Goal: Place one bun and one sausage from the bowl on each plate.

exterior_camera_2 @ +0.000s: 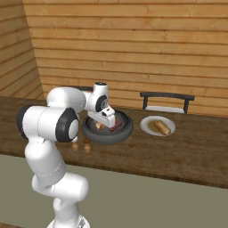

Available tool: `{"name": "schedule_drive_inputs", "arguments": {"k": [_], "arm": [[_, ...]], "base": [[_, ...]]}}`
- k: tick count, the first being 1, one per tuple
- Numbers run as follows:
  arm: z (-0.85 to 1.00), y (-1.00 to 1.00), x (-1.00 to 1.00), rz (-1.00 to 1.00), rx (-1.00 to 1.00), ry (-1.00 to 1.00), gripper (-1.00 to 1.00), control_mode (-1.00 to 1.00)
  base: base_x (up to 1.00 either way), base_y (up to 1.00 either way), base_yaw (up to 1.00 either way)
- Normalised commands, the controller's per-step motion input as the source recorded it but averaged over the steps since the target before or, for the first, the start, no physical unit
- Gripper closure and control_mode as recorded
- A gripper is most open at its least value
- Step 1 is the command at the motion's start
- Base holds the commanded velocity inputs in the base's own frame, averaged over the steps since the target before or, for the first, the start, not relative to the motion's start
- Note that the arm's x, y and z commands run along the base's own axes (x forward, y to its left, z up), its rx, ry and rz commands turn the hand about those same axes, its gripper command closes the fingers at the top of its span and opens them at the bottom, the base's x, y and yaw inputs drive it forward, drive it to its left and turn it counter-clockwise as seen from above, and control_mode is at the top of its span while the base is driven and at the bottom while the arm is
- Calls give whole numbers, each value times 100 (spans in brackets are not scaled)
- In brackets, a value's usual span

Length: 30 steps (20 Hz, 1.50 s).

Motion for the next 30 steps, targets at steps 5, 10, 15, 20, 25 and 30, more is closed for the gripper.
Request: {"name": "schedule_drive_inputs", "arguments": {"k": [5, 10, 15, 20, 25, 30], "arm": [[0, 0, 1, 7, 0, 0, 100, -100], [0, 0, -10, 4, 0, -1, 100, -100], [76, 22, -49, 9, 0, -18, 100, -100], [100, 67, -56, 28, 0, -21, 100, -100], [65, 97, -38, 51, 0, -8, 100, -100], [25, 100, -1, 37, -5, 0, 100, -100]], "base": [[0, 0, 0], [0, 0, 0], [0, 0, 0], [0, 0, 0], [0, 0, 0], [0, 0, 0]]}}
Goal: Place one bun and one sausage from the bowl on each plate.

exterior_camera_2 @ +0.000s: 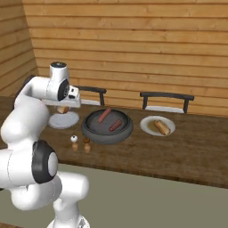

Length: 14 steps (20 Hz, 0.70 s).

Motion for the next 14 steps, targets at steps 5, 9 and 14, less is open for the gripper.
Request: {"name": "schedule_drive_inputs", "arguments": {"k": [5, 9, 14], "arm": [[8, 100, 16, 17, -11, 3, 100, -100], [-12, 87, 49, 2, -17, 13, 100, -100], [-89, 16, 55, 0, -3, -1, 100, -100]], "base": [[0, 0, 0], [0, 0, 0], [0, 0, 0]]}}
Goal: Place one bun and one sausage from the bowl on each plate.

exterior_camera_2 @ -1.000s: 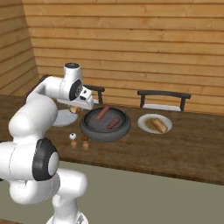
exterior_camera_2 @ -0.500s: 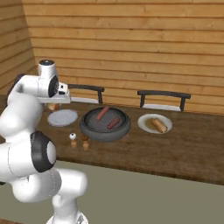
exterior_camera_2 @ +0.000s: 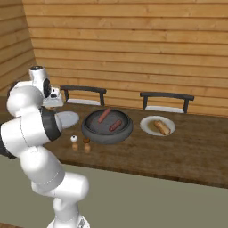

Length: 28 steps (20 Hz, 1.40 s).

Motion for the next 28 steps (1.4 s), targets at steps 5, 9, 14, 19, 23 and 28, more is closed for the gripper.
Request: {"name": "schedule_drive_inputs", "arguments": {"k": [5, 9, 14, 19, 23, 28], "arm": [[-82, 2, 52, 0, 0, 0, 100, -100], [-14, 22, -1, 3, 0, 0, 100, -100], [-24, 34, 45, 7, 0, 1, 100, -100], [-17, 0, 45, 0, 0, 2, 100, -100], [-15, 0, 48, 0, -1, 0, 100, -100], [-21, 0, 25, 0, 0, 2, 100, -100]], "base": [[0, 0, 0], [0, 0, 0], [0, 0, 0], [0, 0, 0], [0, 0, 0], [0, 0, 0]]}}
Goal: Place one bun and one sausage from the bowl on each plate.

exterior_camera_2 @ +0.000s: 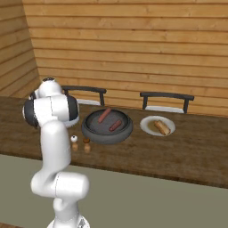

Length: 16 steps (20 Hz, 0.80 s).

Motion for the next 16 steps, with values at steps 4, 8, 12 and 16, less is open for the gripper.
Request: {"name": "schedule_drive_inputs", "arguments": {"k": [4, 8, 12, 16], "arm": [[-26, 0, -4, 0, 0, 5, 100, -100], [-19, 0, 1, 0, 0, 0, 100, -100], [-1, 0, 0, 0, 0, 0, -100, -100], [0, 0, 0, 0, 0, 0, -100, -100]], "base": [[0, 0, 0], [0, 0, 0], [0, 0, 0], [0, 0, 0]]}}
